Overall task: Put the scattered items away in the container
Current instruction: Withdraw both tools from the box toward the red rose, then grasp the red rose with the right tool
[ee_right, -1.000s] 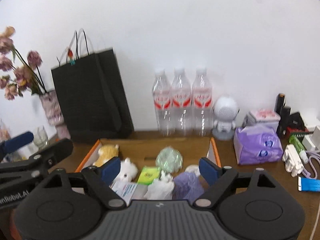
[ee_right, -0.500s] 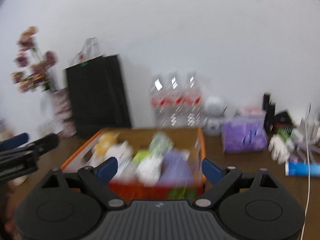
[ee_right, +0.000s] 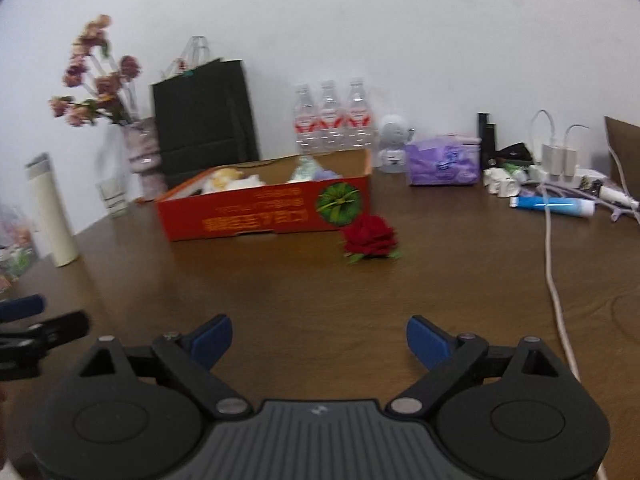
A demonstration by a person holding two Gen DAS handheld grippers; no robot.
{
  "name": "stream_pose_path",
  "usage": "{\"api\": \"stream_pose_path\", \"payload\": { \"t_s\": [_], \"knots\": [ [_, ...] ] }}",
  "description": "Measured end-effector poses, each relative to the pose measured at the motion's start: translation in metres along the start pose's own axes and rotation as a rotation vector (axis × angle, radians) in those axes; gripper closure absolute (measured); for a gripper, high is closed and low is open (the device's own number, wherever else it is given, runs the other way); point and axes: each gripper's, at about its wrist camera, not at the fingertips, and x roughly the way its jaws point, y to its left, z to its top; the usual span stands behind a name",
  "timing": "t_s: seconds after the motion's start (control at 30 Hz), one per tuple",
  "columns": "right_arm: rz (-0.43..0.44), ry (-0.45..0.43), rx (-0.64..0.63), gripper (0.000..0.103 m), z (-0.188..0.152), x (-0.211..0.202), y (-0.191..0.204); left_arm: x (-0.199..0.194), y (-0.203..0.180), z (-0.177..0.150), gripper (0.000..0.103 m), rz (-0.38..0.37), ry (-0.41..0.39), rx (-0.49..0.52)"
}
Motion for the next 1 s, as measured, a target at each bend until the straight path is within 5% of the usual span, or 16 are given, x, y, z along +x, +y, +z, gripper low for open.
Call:
{"api": "stream_pose_path", "payload": {
  "t_s": [0.43, 0.57, 0.63, 0.77, 1.0],
  "knots": [
    [-0.119, 0.078, 0.037, 0.015, 0.067, 0.152, -0.027, 0.054, -0.011, 0.029, 0.0, -0.011, -0.015, 0.038],
    [-0.115, 0.101, 0.07, 0.023, 0.072, 0.172, -0.028, 0.068, -0.011, 0.028, 0.0, 0.002, 0.005, 0.032],
    [-0.141, 0.13, 0.044, 0.035, 0.073, 0.182, -0.025, 0.074, -0.012, 0.029, 0.0, -0.003, 0.014, 0.023],
    [-0.113, 0.126, 0.006, 0.052, 0.07, 0.18, -0.018, 0.08, -0.014, 0.03, 0.0, -0.001, 0.015, 0.022],
    [-0.026, 0.019, -0.003, 0.053, 0.064, 0.119, 0.002, 0.071, -0.016, 0.038, 0.0, 0.038, -0.022, 0.007]
  ]
}}
